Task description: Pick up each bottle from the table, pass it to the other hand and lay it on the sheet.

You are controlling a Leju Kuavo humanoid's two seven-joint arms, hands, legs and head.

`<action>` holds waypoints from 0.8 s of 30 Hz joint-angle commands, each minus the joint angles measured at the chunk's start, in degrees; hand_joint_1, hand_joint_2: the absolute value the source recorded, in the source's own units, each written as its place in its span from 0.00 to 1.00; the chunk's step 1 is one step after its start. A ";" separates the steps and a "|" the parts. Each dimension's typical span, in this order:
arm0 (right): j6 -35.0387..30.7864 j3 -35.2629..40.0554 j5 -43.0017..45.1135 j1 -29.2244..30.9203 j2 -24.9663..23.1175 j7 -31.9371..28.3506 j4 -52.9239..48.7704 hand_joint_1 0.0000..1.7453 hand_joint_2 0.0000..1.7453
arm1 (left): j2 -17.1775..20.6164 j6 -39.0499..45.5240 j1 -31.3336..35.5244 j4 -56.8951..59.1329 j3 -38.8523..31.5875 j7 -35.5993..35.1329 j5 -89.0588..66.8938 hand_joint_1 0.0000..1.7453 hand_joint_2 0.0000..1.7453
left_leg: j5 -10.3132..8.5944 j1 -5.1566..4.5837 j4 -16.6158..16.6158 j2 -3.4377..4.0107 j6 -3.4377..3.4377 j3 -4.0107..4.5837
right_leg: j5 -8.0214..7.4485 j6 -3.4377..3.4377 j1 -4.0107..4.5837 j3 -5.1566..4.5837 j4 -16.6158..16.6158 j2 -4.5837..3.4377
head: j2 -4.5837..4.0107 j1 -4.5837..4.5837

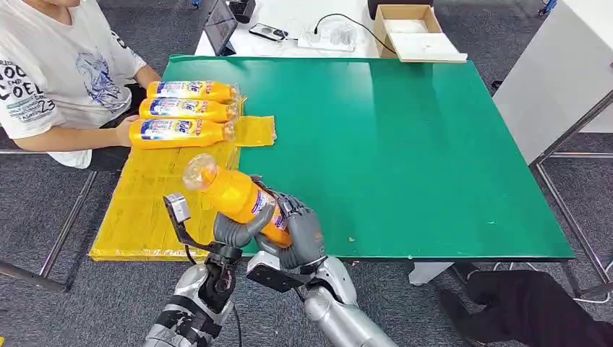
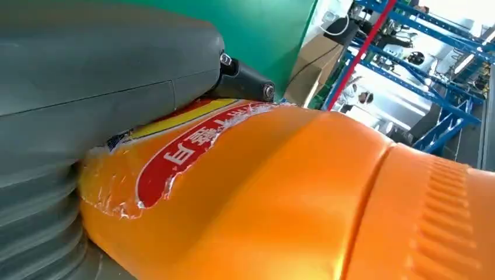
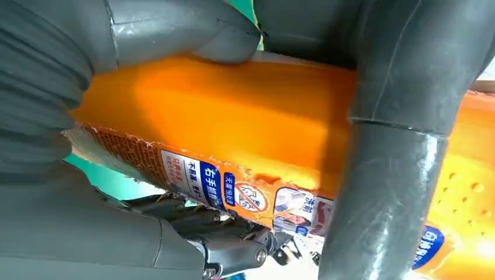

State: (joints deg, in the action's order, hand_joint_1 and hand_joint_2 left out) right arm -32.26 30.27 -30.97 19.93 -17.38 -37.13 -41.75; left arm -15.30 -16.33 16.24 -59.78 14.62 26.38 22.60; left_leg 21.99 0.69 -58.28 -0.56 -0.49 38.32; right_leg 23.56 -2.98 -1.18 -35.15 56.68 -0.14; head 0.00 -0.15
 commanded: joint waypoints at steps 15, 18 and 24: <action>2.63 2.08 0.18 -0.90 1.51 5.26 -5.75 0.00 0.00 | -0.35 24.88 7.08 -2.17 -0.63 8.74 -20.58 1.00 1.00 | 0.07 0.03 0.01 -0.06 0.00 -0.22 | 0.08 0.11 0.06 0.29 -0.03 0.10 | 0.00 0.00; 1.05 0.99 2.38 -0.78 1.33 2.89 -8.51 0.00 0.00 | 0.09 36.62 8.39 -1.23 -3.07 12.56 -27.18 1.00 1.00 | 0.04 0.05 0.00 -0.04 -0.01 -0.11 | 0.03 0.08 0.07 0.19 -0.04 0.03 | 0.00 -0.02; -1.06 -1.77 5.68 -3.06 2.86 2.34 -19.79 0.00 0.00 | 2.74 48.77 13.19 5.66 -8.59 13.62 -34.65 1.00 1.00 | 0.04 0.02 0.02 -0.04 0.01 -0.19 | 0.06 0.13 0.05 0.26 0.00 0.04 | 0.00 0.00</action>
State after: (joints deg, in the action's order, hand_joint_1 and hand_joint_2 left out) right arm -31.59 31.23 -27.97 18.03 -17.53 -34.10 -50.58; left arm -15.56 23.88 21.95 -63.76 12.54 39.45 -6.30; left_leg 21.99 0.69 -58.28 -0.59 -0.49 38.34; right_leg 23.55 -2.98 -1.17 -35.12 56.69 -0.16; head 0.00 -0.15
